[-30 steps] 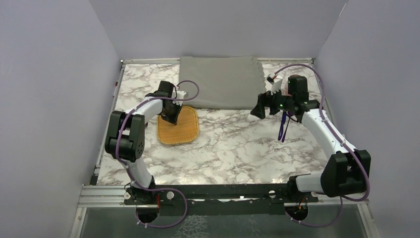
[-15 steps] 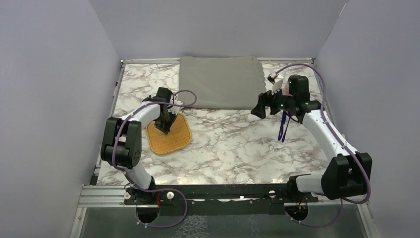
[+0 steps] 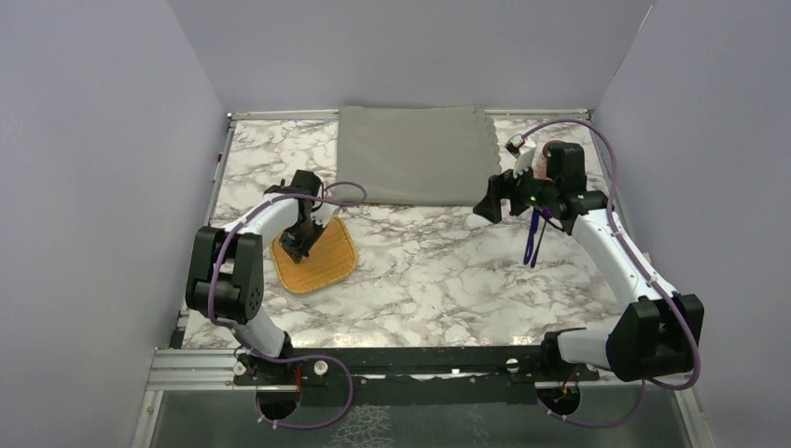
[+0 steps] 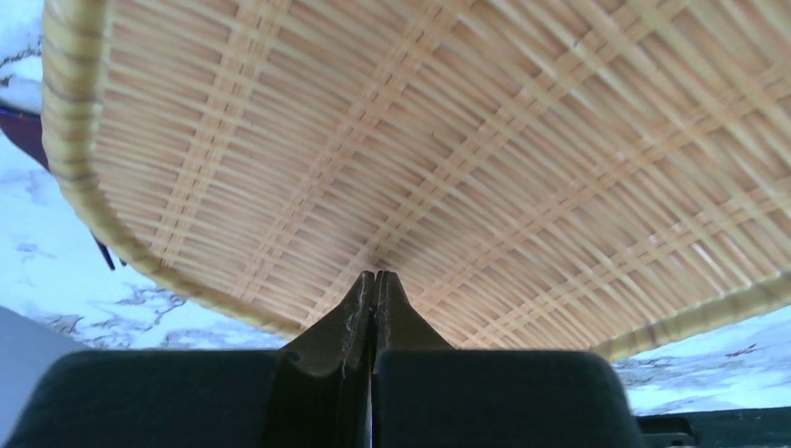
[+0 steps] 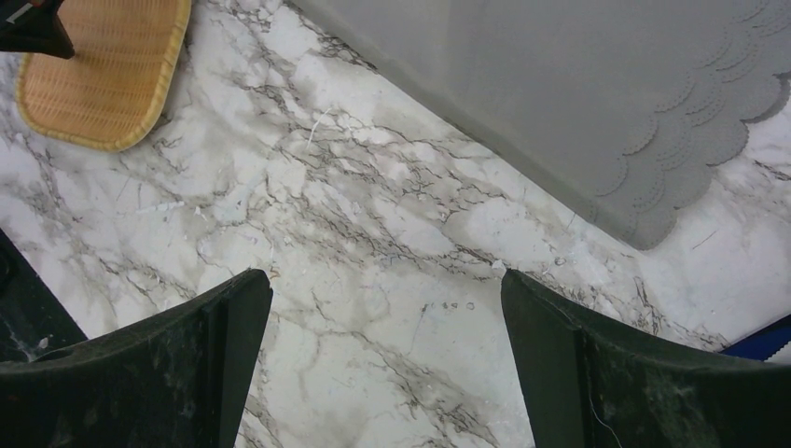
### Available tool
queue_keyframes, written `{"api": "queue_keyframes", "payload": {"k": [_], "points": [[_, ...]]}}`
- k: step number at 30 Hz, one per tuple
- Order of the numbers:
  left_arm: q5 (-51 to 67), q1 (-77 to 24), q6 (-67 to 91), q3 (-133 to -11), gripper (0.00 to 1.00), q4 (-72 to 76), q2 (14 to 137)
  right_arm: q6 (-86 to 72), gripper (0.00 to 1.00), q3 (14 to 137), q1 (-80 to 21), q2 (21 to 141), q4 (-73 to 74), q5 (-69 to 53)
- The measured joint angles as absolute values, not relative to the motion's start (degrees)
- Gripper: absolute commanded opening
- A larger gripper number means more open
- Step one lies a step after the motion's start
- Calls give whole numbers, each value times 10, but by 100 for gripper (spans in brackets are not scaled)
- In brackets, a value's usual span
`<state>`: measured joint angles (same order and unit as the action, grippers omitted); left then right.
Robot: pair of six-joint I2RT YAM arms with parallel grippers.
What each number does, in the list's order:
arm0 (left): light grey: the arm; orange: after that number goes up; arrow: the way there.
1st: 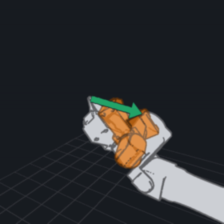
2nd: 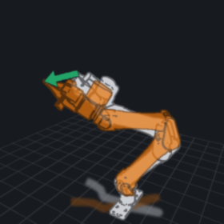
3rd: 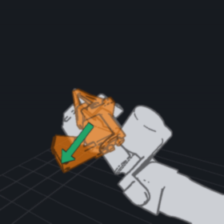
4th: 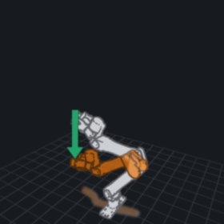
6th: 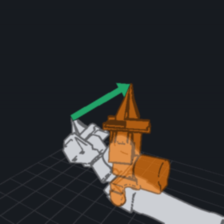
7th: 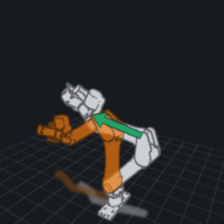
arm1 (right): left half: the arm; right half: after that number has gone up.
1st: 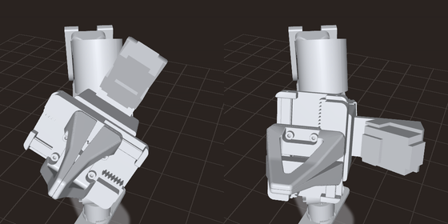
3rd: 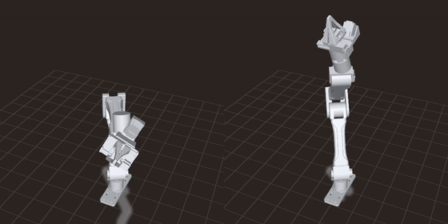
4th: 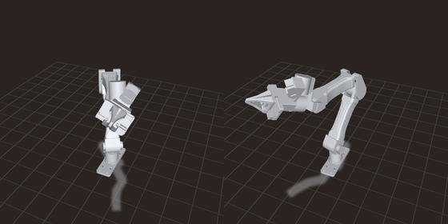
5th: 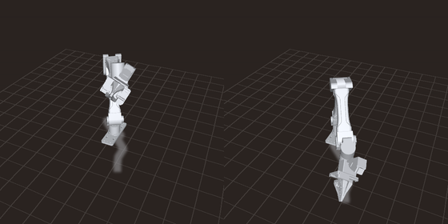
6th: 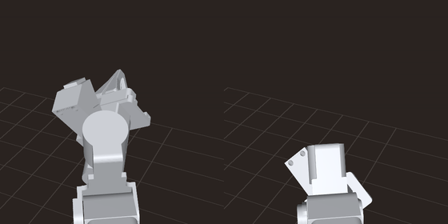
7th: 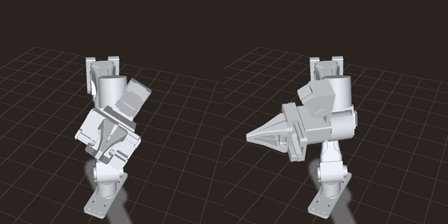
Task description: Set the dinner table for one person
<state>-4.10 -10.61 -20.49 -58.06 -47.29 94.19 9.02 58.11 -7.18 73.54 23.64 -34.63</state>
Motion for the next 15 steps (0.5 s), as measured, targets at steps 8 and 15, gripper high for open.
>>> {"api": "queue_keyframes", "payload": {"k": [8, 15], "points": [[-41, -106, -223, -585, 0, -506, 899, 90, 98, 581, -72, 735, 236, -347], [37, -106, -214, -697, 0, -501, 867, 90, 98, 581, -72, 735, 236, -348]]}}
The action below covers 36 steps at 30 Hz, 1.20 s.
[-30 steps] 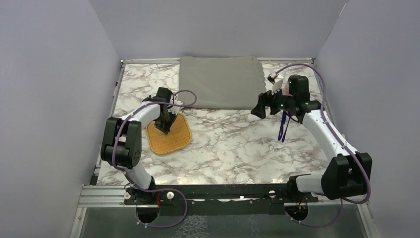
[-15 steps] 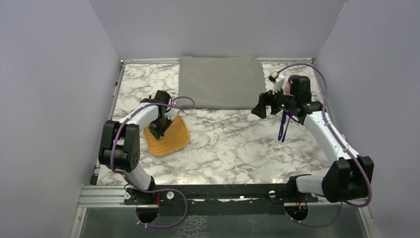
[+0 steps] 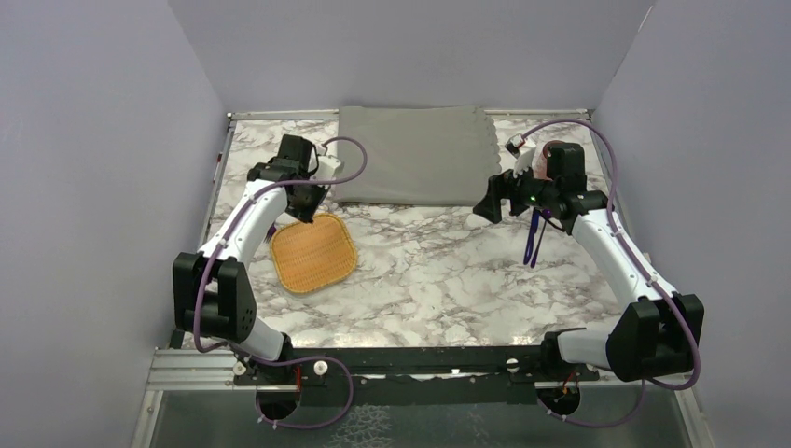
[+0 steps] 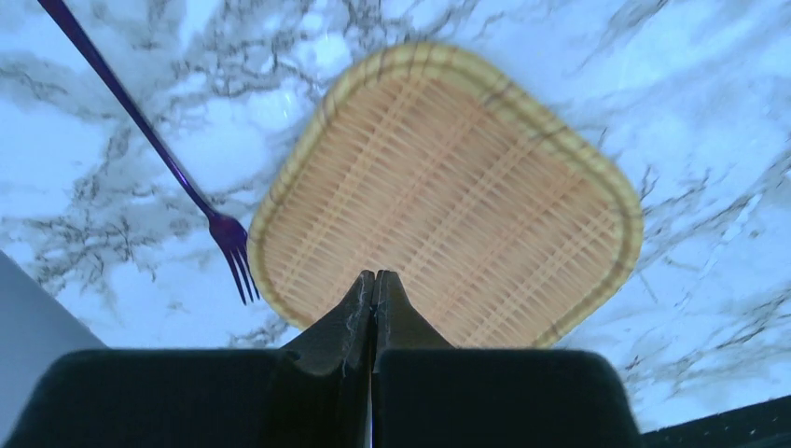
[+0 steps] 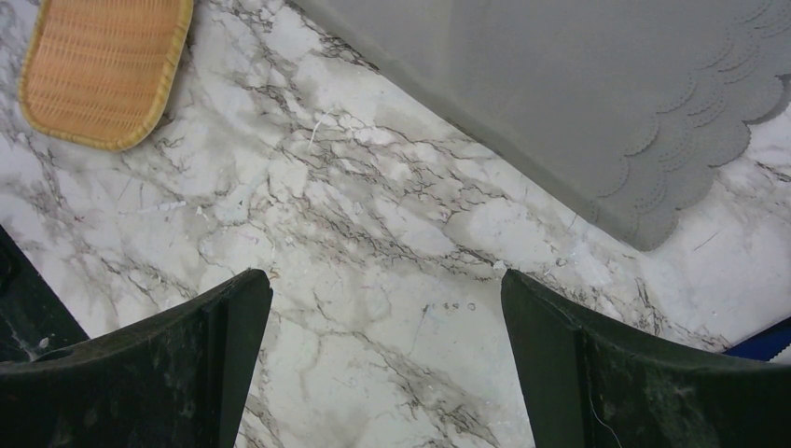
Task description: Set the dinner table for one person
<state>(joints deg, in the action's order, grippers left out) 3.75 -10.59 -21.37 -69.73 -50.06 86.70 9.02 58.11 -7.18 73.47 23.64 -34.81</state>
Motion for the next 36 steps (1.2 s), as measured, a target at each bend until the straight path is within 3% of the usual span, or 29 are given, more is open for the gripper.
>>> {"api": "queue_keyframes", "payload": {"k": [6, 16, 36], "points": [[60, -106, -196, -713, 0, -442, 884, 90, 98, 581, -72, 735, 236, -348], [96, -109, -174, -749, 0, -382, 1026, 90, 98, 581, -72, 735, 236, -348], [110, -140, -167, -779, 0, -324, 1103, 90, 98, 581, -72, 735, 236, -348]]}}
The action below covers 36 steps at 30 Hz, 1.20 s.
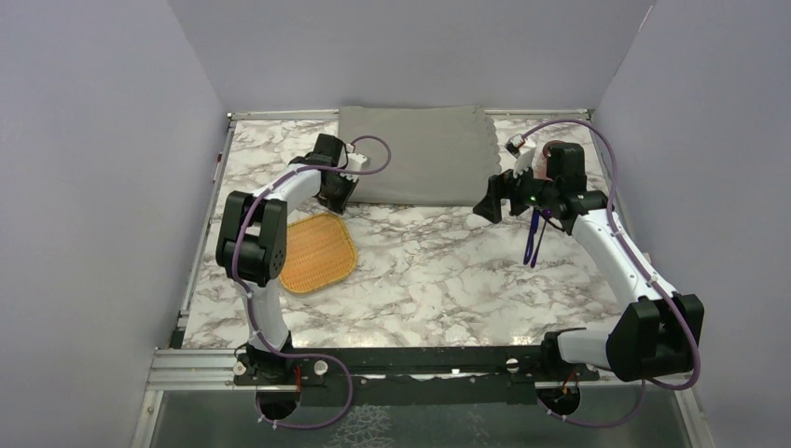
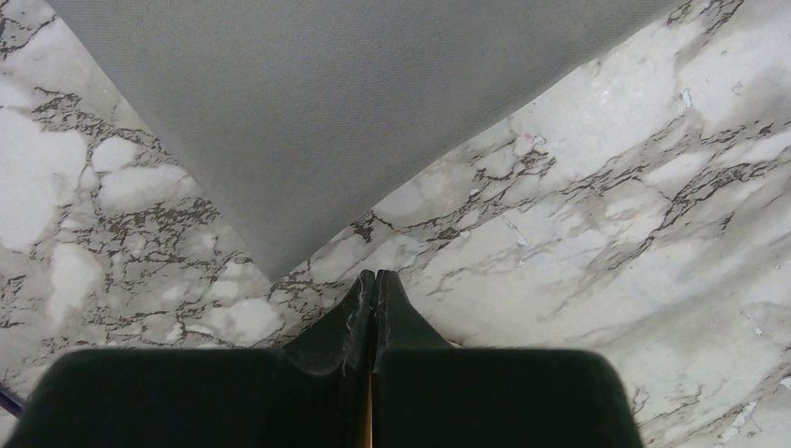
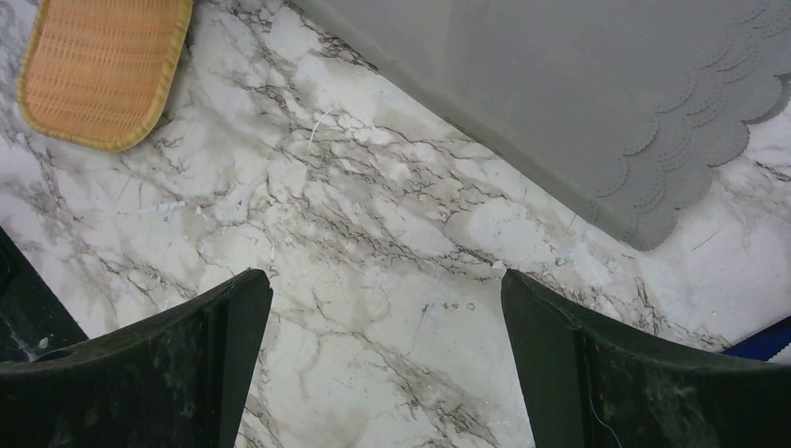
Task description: Set the dinner table for one person
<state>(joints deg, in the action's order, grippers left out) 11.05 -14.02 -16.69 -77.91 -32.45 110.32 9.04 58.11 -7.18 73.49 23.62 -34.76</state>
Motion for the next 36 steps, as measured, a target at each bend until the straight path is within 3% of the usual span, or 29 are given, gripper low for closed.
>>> {"api": "queue_keyframes", "payload": {"k": [36], "points": [[60, -165, -213, -712, 0, -401, 1032, 91, 98, 581, -72, 735, 236, -347]]}}
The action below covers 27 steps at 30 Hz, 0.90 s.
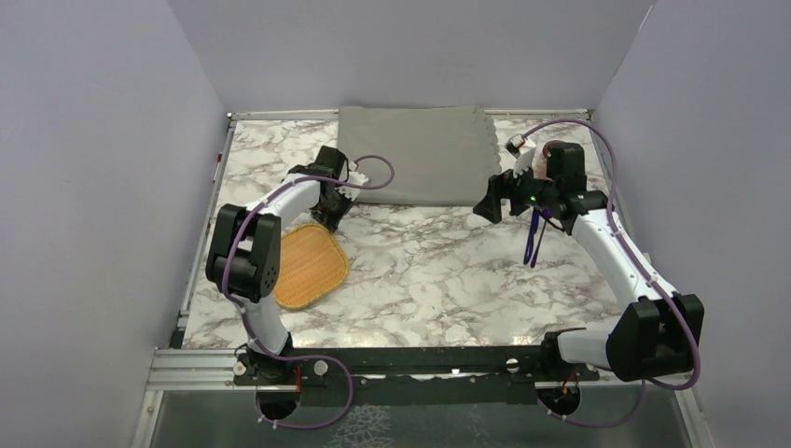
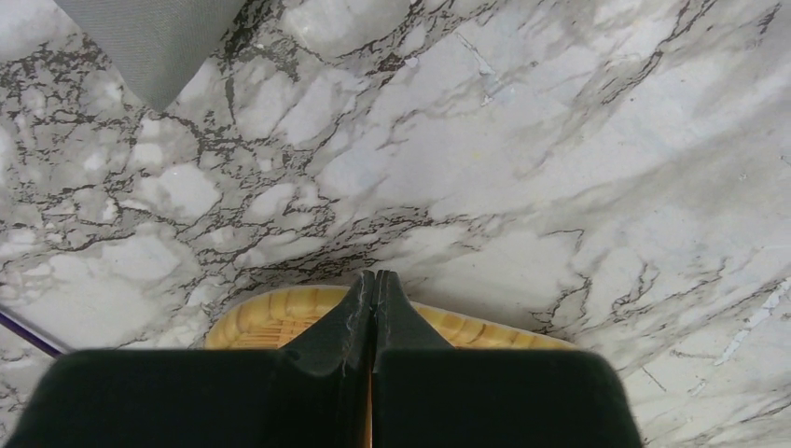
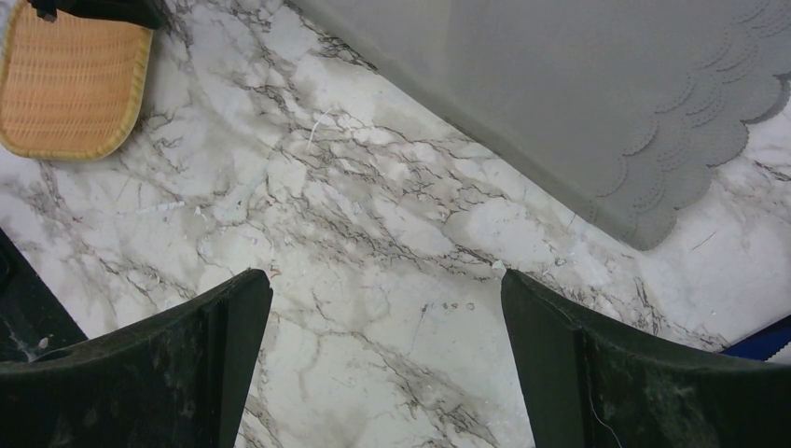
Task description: Set the dinner table for one person
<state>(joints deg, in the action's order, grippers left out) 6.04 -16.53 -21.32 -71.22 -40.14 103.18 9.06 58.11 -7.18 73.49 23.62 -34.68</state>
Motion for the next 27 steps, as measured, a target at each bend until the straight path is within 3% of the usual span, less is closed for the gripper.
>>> {"api": "queue_keyframes", "payload": {"k": [27], "points": [[83, -211, -204, -639, 0, -443, 1007, 91, 98, 581, -72, 729, 236, -347]]}}
